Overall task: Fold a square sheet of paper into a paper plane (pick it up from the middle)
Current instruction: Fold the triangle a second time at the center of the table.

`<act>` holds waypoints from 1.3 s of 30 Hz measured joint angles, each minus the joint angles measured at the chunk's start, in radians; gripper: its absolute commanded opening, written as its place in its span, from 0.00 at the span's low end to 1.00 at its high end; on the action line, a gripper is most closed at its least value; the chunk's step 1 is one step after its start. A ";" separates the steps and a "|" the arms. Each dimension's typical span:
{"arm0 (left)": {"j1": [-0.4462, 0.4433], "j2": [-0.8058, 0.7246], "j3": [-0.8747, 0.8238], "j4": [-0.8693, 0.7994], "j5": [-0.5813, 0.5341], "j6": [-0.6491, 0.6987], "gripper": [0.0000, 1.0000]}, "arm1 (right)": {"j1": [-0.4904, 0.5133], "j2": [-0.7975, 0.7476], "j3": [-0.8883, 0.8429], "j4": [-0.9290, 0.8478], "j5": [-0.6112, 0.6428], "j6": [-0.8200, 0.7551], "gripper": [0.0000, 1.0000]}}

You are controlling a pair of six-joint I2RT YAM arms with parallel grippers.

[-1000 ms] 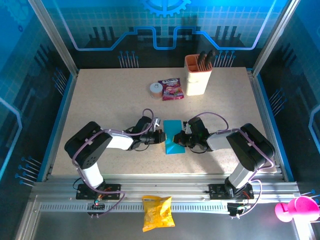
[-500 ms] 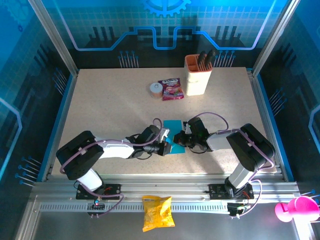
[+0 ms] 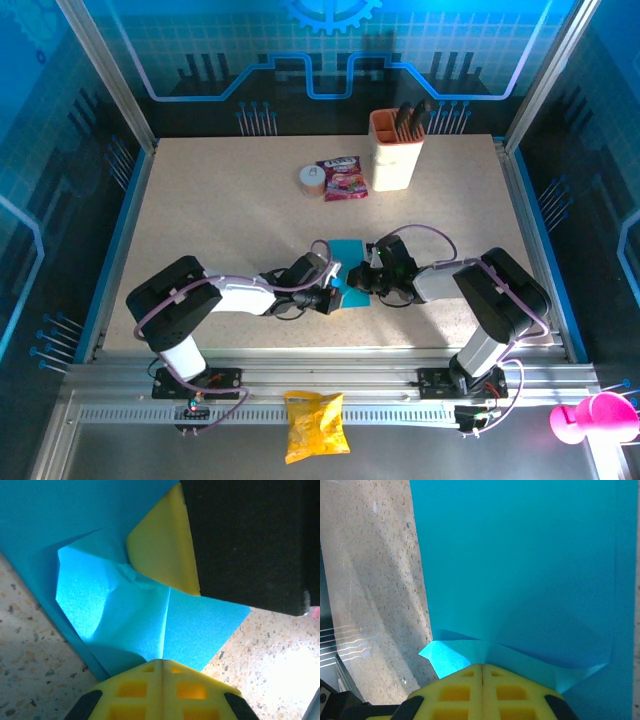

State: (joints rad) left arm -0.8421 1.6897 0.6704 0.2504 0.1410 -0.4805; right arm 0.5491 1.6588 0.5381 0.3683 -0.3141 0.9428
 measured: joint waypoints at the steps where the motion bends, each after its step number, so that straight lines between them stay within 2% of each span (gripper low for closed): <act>1: -0.005 0.000 0.006 -0.010 -0.011 0.006 0.00 | 0.000 0.000 0.000 0.000 0.000 0.000 0.00; 7: -0.024 0.002 0.017 -0.032 -0.049 0.017 0.00 | -0.016 -0.027 -0.014 -0.013 -0.024 -0.023 0.00; 18: -0.025 0.007 0.008 -0.005 -0.051 0.016 0.00 | 0.010 -0.216 -0.016 -0.243 0.053 -0.072 0.00; 30: -0.025 0.011 0.006 0.010 -0.050 0.016 0.00 | 0.114 -0.166 -0.010 -0.241 0.113 -0.033 0.00; 39: -0.025 0.011 0.004 0.010 -0.051 0.016 0.00 | 0.131 -0.108 0.033 -0.252 0.127 -0.022 0.00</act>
State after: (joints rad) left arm -0.8669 1.7012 0.6746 0.2600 0.0895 -0.4641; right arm 0.6800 1.5513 0.5709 0.1165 -0.1871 0.9207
